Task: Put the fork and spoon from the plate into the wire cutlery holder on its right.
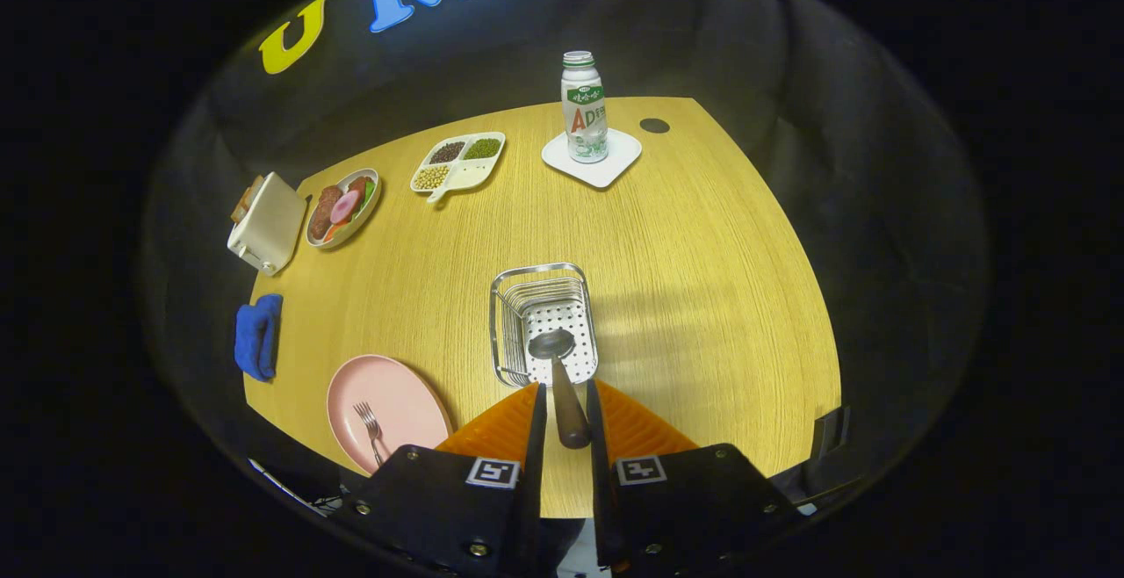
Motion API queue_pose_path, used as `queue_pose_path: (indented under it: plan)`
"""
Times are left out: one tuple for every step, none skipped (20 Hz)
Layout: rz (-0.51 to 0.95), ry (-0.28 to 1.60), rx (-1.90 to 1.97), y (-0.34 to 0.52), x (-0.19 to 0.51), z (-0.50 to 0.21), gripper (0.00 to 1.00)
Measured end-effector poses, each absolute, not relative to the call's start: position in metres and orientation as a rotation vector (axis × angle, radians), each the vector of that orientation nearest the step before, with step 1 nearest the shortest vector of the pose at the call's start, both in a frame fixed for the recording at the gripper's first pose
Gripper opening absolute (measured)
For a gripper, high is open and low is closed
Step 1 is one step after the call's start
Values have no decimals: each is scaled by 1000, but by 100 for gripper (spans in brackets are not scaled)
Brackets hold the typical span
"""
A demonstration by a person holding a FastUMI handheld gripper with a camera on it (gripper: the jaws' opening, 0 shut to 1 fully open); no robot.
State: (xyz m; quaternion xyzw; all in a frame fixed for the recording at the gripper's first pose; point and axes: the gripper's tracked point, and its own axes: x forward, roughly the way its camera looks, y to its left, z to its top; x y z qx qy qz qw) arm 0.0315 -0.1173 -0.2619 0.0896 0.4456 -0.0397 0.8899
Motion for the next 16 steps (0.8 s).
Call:
queue_pose_path:
  plan:
    - [-82, 922, 185, -117, 31, -260, 26]
    - [-80, 918, 185, -116, 30, -259, 26]
    - [-79, 911, 182, -115, 30, -257, 26]
    - [-77, 904, 181, -114, 29, -254, 26]
    - [-75, 894, 180, -112, 29, -250, 26]
    - [-70, 884, 179, -110, 28, -246, 26]
    - [-65, 872, 178, -106, 28, -242, 26]
    - [-61, 860, 174, -102, 28, -238, 26]
    - [-53, 846, 165, -97, 28, -233, 26]
    - [-42, 832, 154, -91, 29, -228, 26]
    - [-26, 817, 143, -82, 28, -223, 26]
    - [-6, 804, 133, -73, 29, -218, 26]
    - [16, 798, 126, -61, 28, -214, 26]
    - [39, 792, 121, -49, 30, -212, 26]
    - [62, 790, 117, -34, 29, -212, 26]
    - [85, 790, 112, -23, 30, -213, 26]
